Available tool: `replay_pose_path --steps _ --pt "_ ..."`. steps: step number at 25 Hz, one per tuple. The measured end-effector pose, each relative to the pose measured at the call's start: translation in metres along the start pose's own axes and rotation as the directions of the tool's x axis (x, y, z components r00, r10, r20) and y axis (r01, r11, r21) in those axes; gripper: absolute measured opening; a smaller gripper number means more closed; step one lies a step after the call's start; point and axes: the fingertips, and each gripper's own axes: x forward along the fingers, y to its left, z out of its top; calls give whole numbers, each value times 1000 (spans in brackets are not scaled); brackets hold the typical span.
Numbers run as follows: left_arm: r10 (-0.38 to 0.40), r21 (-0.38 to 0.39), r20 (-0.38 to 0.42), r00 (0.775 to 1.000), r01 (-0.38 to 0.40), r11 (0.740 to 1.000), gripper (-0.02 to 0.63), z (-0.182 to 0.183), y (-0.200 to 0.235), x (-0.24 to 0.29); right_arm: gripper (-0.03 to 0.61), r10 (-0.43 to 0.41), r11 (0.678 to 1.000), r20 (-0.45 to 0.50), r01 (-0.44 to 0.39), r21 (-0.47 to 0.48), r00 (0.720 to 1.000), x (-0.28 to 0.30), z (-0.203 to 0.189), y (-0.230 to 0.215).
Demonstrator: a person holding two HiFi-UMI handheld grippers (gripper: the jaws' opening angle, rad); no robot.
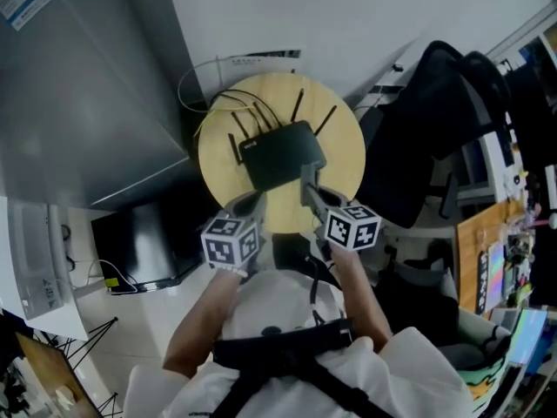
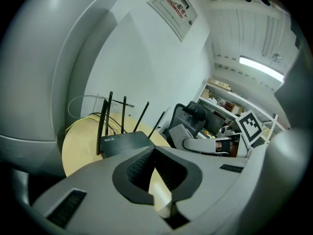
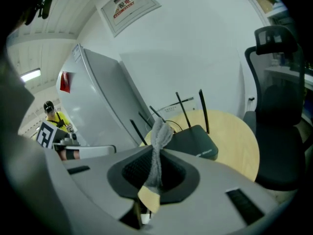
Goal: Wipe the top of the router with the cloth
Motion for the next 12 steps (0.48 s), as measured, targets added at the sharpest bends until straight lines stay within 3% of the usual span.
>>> replay_pose_path --steps 6,12 --pt "22 -17 -34 999 -23 1000 -3 13 4 53 38 -81 994 -107 72 -84 991 57 28 -65" --pt "36 -42 -67 997 -39 998 -3 17 16 90 38 -247 941 -212 181 -285 946 119 48 -118"
